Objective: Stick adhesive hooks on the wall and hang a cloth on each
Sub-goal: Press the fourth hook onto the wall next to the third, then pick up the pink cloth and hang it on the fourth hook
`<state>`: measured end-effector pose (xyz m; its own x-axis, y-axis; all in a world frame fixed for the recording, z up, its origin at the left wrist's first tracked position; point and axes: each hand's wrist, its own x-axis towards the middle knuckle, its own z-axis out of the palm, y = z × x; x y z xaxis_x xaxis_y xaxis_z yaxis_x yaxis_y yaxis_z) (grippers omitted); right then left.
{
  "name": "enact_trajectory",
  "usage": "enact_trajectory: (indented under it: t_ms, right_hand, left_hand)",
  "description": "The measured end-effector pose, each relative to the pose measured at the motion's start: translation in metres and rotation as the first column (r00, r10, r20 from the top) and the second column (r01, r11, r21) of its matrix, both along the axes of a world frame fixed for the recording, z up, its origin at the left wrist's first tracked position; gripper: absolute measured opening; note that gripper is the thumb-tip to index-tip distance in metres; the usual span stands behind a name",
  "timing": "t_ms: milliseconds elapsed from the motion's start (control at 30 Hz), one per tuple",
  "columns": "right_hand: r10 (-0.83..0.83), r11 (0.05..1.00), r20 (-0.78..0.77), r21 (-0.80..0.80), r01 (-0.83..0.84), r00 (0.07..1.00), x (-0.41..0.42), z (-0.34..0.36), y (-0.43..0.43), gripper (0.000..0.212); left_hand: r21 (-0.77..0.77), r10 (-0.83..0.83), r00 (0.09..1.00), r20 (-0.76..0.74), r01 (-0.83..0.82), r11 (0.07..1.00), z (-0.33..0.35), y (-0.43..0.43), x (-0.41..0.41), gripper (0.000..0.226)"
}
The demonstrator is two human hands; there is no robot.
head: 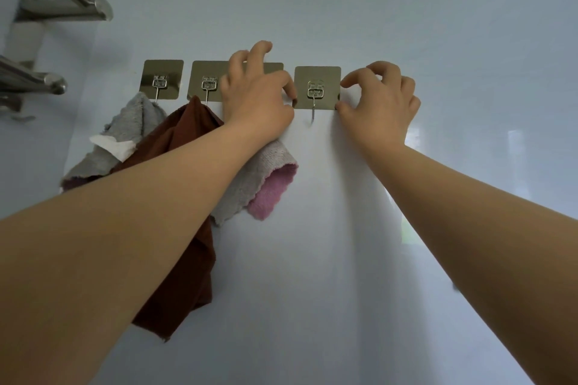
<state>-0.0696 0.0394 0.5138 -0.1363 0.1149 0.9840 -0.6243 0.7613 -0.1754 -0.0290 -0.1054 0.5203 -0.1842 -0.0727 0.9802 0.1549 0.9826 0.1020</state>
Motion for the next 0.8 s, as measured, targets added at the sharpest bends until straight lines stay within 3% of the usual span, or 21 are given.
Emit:
enact_trajectory:
  t_ms: [300,467,567,667,800]
  right_hand:
    - [0.187,0.982,0.068,-0.051,-0.183,0.980,0.012,-0.017,-0.002,0.030]
    - [0.378,0.926,0.137,-0.079,-0.370,0.916,0.023,-0.041,-0.007,0.027]
    - [0.566,0.824,0.169,-0.087,-0.560,0.807,0.034,-0.063,-0.016,0.022]
    - [0.747,0.652,0.255,-0.102,-0.751,0.614,0.046,-0.087,-0.028,0.009]
    - [0.842,0.462,0.362,-0.098,-0.881,0.401,0.080,-0.129,-0.065,0.010]
  left_hand:
    - [0.085,0.021,1.000,-0.005,-0.021,0.996,-0.022,0.013,0.010,0.027]
    - [0.086,0.138,0.990,-0.023,-0.136,0.987,-0.052,0.026,0.029,0.026]
    - [0.129,0.209,0.975,-0.078,-0.198,0.972,-0.071,0.025,0.045,0.023]
    - [0.170,0.247,0.964,-0.100,-0.228,0.959,-0.098,0.022,0.067,0.020]
    - [0.255,0.359,0.932,0.050,-0.359,0.898,-0.139,0.002,0.115,0.019]
